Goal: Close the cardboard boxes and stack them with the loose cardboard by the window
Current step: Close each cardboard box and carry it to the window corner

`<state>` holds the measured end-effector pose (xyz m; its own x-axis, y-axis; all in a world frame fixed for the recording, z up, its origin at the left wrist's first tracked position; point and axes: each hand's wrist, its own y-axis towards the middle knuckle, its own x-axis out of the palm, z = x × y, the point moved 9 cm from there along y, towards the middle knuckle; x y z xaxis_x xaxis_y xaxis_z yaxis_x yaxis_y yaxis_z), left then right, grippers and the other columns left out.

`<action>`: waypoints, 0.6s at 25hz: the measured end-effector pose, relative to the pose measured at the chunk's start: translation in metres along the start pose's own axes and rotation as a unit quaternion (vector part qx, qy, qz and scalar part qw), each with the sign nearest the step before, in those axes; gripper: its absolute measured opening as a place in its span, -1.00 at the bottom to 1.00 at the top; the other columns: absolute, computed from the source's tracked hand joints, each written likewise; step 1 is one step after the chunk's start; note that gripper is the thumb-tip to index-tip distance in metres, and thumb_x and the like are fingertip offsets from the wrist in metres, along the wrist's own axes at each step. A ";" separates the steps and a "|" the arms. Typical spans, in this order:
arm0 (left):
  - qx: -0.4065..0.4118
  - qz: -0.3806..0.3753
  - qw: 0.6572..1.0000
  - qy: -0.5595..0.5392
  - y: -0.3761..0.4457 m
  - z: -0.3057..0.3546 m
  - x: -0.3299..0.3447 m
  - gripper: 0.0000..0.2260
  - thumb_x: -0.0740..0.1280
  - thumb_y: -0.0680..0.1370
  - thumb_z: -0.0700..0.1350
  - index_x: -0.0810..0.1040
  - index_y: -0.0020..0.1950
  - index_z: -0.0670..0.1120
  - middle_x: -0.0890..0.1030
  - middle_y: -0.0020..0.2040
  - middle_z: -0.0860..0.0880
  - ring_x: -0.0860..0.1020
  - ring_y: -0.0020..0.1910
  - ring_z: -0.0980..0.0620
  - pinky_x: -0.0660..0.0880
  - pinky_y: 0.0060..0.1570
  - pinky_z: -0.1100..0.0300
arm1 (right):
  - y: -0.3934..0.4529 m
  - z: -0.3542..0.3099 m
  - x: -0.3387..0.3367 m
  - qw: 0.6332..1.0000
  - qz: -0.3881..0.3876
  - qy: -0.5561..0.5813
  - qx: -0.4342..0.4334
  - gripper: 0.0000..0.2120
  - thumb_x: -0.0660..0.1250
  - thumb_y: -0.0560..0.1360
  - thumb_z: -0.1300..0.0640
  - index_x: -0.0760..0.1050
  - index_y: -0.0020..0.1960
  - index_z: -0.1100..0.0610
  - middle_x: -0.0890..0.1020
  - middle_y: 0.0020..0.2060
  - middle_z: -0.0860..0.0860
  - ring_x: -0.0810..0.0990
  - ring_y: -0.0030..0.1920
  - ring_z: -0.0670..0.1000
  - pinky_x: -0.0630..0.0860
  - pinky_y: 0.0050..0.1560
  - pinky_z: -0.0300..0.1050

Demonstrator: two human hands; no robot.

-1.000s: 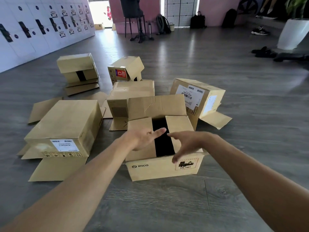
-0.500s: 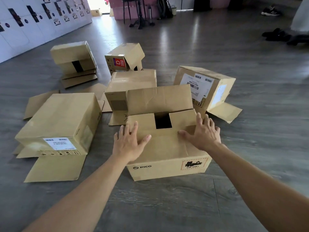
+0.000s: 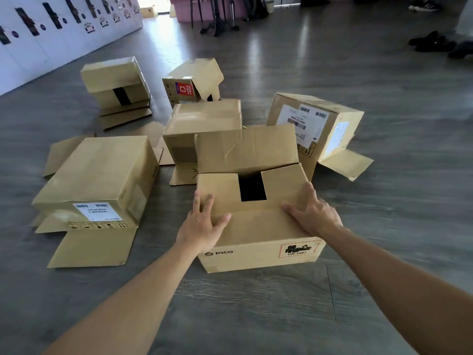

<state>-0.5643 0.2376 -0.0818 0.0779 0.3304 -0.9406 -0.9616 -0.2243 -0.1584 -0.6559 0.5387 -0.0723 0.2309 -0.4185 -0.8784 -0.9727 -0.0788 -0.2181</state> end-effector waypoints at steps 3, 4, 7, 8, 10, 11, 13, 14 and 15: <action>0.008 -0.003 1.000 0.007 -0.020 0.002 0.003 -0.17 -0.17 0.44 0.55 -0.17 0.62 0.18 -0.36 0.61 0.04 0.25 0.54 -0.18 0.51 0.24 -0.11 | -0.021 0.006 0.002 1.000 -0.003 0.000 0.000 -0.04 0.10 0.40 -0.55 -0.22 0.57 -0.12 0.54 0.27 0.14 0.58 0.16 0.24 0.54 0.14 0.17; 0.009 -0.005 1.000 0.007 -0.027 0.002 0.006 -0.19 -0.16 0.46 0.54 -0.17 0.62 0.18 -0.36 0.61 0.04 0.26 0.53 -0.18 0.51 0.24 -0.12 | -0.028 0.009 0.002 1.000 -0.003 0.002 0.001 -0.04 0.11 0.40 -0.55 -0.23 0.57 -0.13 0.54 0.27 0.14 0.59 0.16 0.24 0.55 0.13 0.16; 0.014 -0.012 1.000 0.003 -0.052 0.006 0.010 -0.23 -0.12 0.51 0.50 -0.17 0.62 0.17 -0.34 0.61 0.02 0.26 0.52 -0.18 0.49 0.25 -0.13 | -0.051 0.017 0.002 1.000 0.001 0.005 0.002 -0.05 0.12 0.40 -0.54 -0.24 0.57 -0.15 0.55 0.25 0.11 0.60 0.14 0.22 0.55 0.10 0.12; 0.012 -0.011 1.000 0.002 -0.060 0.007 0.011 -0.24 -0.11 0.51 0.49 -0.17 0.62 0.17 -0.34 0.61 0.02 0.25 0.53 -0.17 0.49 0.26 -0.12 | -0.058 0.019 0.002 1.000 0.002 0.003 0.000 -0.05 0.11 0.40 -0.55 -0.25 0.57 -0.15 0.55 0.24 0.11 0.60 0.13 0.22 0.55 0.10 0.11; 0.004 -0.005 1.000 0.009 -0.076 0.006 0.013 -0.22 -0.13 0.50 0.50 -0.16 0.63 0.15 -0.31 0.62 0.00 0.24 0.54 -0.16 0.44 0.32 -0.08 | -0.071 0.023 0.005 1.000 0.003 -0.004 -0.005 -0.05 0.09 0.39 -0.56 -0.26 0.56 -0.15 0.55 0.24 0.11 0.60 0.13 0.22 0.54 0.08 0.11; 0.001 0.002 1.000 0.023 -0.082 0.006 0.013 -0.22 -0.14 0.50 0.50 -0.14 0.63 0.14 -0.28 0.63 -0.02 0.24 0.54 -0.15 0.39 0.36 -0.07 | -0.077 0.026 0.006 1.000 0.004 -0.005 -0.007 -0.05 0.07 0.38 -0.57 -0.26 0.55 -0.15 0.55 0.23 0.11 0.60 0.13 0.22 0.54 0.08 0.11; 0.003 0.024 0.998 0.062 -0.091 0.007 0.011 -0.21 -0.15 0.50 0.50 -0.08 0.63 0.12 -0.19 0.65 -0.08 0.20 0.56 -0.14 0.24 0.45 -0.10 | -0.085 0.030 0.008 1.000 0.009 -0.006 -0.009 -0.04 0.04 0.37 -0.59 -0.26 0.55 -0.16 0.55 0.25 0.11 0.60 0.13 0.22 0.55 0.08 0.11; 0.004 0.032 0.997 0.076 -0.091 0.009 0.007 -0.20 -0.13 0.49 0.51 -0.05 0.62 0.11 -0.12 0.65 -0.10 0.16 0.58 -0.13 0.17 0.49 -0.11 | -0.088 0.031 0.009 1.000 0.012 -0.008 -0.010 -0.04 0.03 0.37 -0.59 -0.26 0.55 -0.16 0.54 0.26 0.10 0.60 0.13 0.22 0.54 0.08 0.10; 0.004 0.037 0.996 0.080 -0.089 0.012 0.002 -0.18 -0.11 0.48 0.52 -0.01 0.62 0.09 -0.06 0.65 -0.12 0.12 0.59 -0.13 0.11 0.51 -0.13 | -0.090 0.033 0.008 1.000 0.016 -0.009 -0.010 -0.04 0.03 0.37 -0.59 -0.26 0.55 -0.15 0.54 0.27 0.09 0.60 0.14 0.21 0.54 0.08 0.10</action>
<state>-0.4820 0.2690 -0.0664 0.0461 0.1631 -0.9855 -0.9682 -0.2354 -0.0843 -0.5658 0.5719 -0.0741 0.2004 -0.4049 -0.8921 -0.9797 -0.0840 -0.1820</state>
